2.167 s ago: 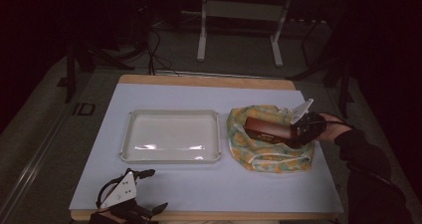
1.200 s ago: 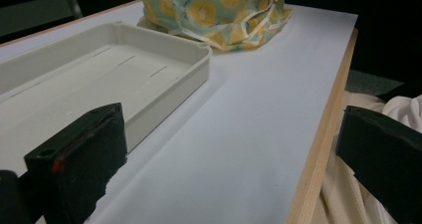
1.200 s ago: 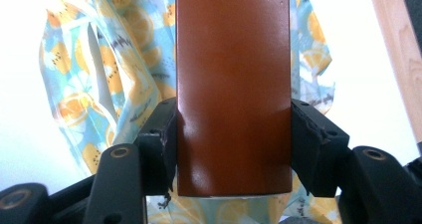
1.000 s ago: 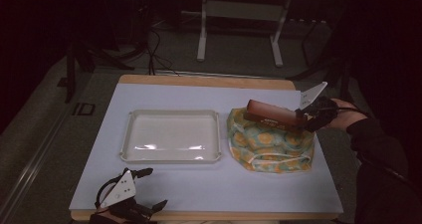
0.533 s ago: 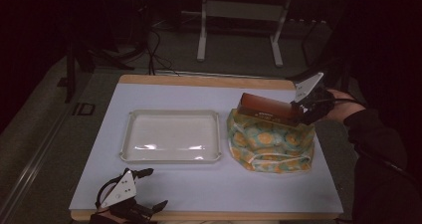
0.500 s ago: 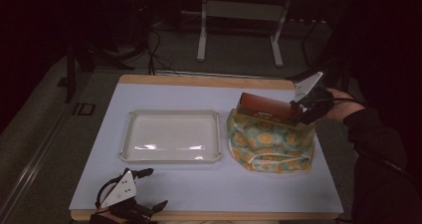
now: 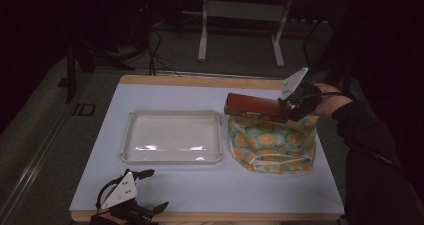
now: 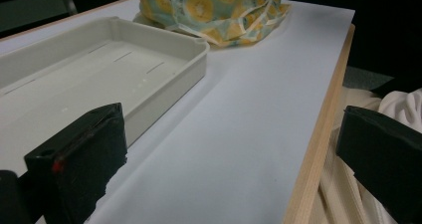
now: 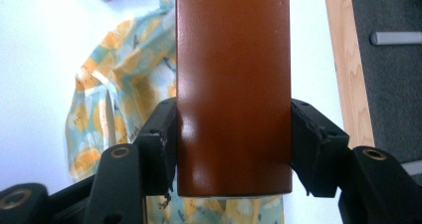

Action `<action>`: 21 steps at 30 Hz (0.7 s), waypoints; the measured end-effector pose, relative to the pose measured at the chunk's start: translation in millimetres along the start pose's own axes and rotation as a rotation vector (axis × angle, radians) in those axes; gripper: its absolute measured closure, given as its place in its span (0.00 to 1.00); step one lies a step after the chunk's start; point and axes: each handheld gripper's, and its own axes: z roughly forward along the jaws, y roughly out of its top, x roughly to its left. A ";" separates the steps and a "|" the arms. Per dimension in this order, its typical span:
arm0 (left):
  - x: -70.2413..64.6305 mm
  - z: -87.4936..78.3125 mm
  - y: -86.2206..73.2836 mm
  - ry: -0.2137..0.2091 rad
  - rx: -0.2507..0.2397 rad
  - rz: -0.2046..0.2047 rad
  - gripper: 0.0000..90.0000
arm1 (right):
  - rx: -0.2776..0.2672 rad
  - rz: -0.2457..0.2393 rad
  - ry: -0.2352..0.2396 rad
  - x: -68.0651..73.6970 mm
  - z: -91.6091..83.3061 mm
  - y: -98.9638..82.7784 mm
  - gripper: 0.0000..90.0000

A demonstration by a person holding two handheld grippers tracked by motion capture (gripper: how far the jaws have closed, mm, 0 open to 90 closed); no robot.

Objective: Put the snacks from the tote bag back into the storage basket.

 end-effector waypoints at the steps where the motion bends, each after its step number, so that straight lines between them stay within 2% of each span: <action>1: -0.2 0.1 0.0 0.000 0.001 0.000 0.00 | 0.002 -0.006 -0.001 0.1 0.7 3.2 0.48; 21: -0.5 -0.1 0.1 -0.003 0.001 0.002 0.00 | 0.001 -0.104 0.034 5.3 18.4 63.5 0.48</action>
